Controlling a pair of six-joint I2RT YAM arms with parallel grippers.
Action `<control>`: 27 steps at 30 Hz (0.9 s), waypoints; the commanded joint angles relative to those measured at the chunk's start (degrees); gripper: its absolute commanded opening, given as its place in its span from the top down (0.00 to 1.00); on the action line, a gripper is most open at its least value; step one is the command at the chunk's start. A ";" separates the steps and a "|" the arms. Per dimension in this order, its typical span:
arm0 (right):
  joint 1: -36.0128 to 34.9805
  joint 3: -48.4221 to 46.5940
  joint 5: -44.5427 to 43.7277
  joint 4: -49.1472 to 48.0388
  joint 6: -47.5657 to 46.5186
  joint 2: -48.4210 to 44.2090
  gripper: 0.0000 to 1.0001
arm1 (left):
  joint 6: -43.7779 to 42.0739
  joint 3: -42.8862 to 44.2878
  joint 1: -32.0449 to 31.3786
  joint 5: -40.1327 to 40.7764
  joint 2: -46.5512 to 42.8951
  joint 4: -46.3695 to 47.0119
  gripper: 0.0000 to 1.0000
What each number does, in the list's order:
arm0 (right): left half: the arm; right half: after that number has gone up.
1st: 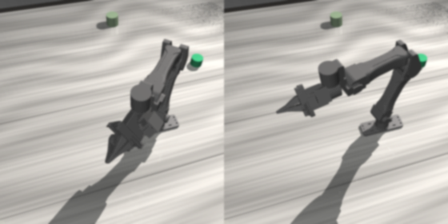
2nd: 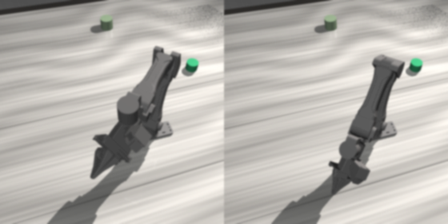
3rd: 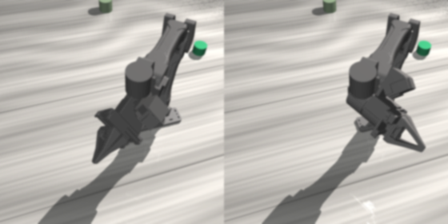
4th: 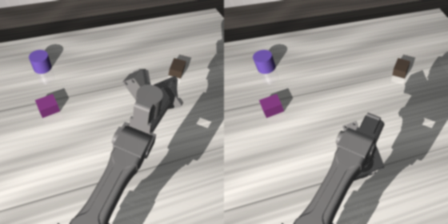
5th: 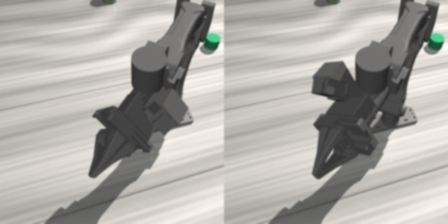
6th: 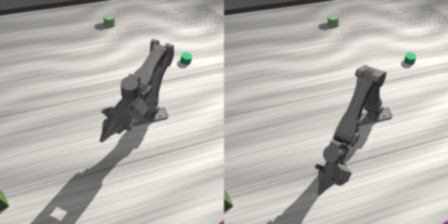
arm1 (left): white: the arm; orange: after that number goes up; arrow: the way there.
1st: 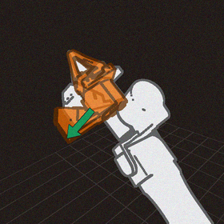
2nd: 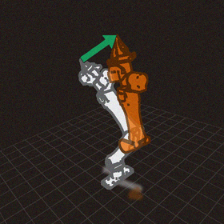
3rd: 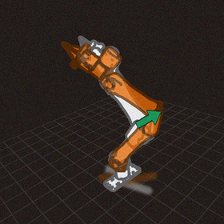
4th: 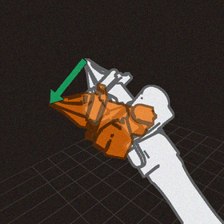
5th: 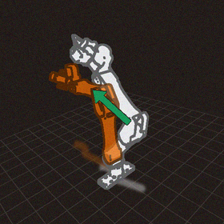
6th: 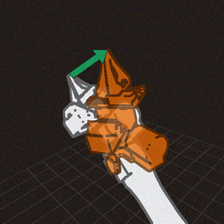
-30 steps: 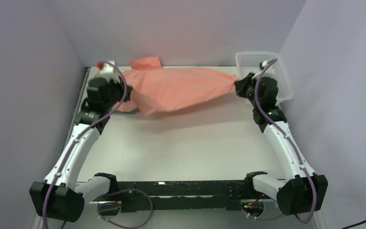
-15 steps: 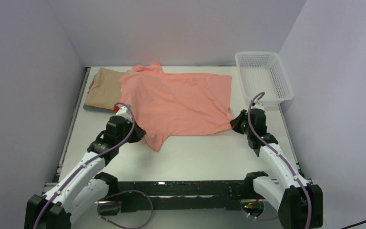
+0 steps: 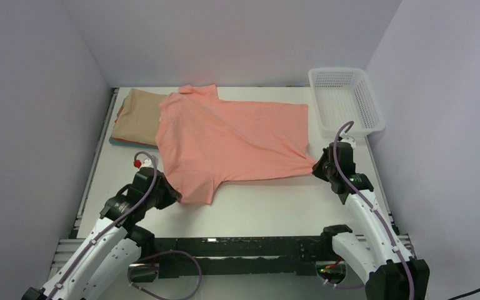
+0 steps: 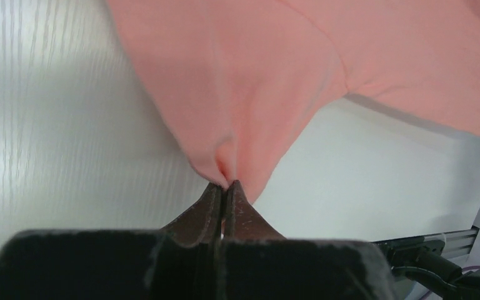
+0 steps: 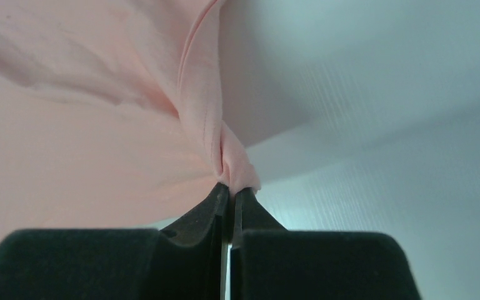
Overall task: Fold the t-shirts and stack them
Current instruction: Flatten out the tshirt
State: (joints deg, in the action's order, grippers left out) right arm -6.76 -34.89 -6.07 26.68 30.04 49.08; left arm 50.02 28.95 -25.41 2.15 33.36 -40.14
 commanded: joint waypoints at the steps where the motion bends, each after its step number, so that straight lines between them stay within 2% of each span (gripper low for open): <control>1: 0.30 -2.21 -2.70 9.13 0.91 -0.06 0.94 | 6.40 0.68 -0.68 -1.62 -1.63 -10.20 1.00; 6: 0.28 0.07 -4.05 10.87 3.52 1.12 0.92 | 8.53 -3.35 -0.84 -2.91 -0.26 -13.66 1.00; 10: 0.31 1.00 -6.07 11.99 6.94 4.03 0.90 | 9.16 -6.64 -0.94 -3.51 3.45 -11.99 1.00; 12: 0.23 1.92 -6.34 12.01 8.24 5.36 0.82 | 9.28 -7.24 -1.08 -3.29 5.04 -11.47 0.96; 14: 0.36 2.47 -7.56 13.14 10.38 6.32 0.60 | 9.30 -7.12 -1.71 -3.14 5.82 -11.72 0.77; 16: 0.26 2.47 -8.91 14.72 12.21 6.01 0.43 | 9.24 -6.42 -2.32 -2.98 5.62 -12.52 0.52; 17: 0.26 2.16 -9.72 15.29 12.99 5.38 0.34 | 9.34 -5.87 -2.62 -2.78 5.20 -13.15 0.43; 18: 0.26 1.62 -11.19 16.66 14.25 4.64 0.20 | 9.35 -5.13 -2.89 -2.44 4.51 -13.96 0.35; 19: 0.22 0.74 -12.82 18.37 15.40 3.80 0.07 | 9.28 -4.19 -2.99 -2.34 3.69 -14.68 0.21; 20: 0.26 -0.19 -14.81 20.26 15.98 2.88 0.01 | 9.18 -3.05 -3.15 -2.33 2.37 -15.29 0.05; 21: 0.24 -1.25 -15.72 21.19 16.07 2.00 0.00 | 8.82 -1.72 -3.21 -1.49 1.26 -15.55 0.01; 27: 0.23 -5.55 -12.42 18.91 10.26 -2.44 0.00 | 2.74 6.69 -3.36 1.62 -0.22 -10.66 0.00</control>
State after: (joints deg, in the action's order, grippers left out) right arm -6.70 -36.21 -18.46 46.83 42.94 49.54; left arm 57.25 29.36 -28.49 1.04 32.91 -54.70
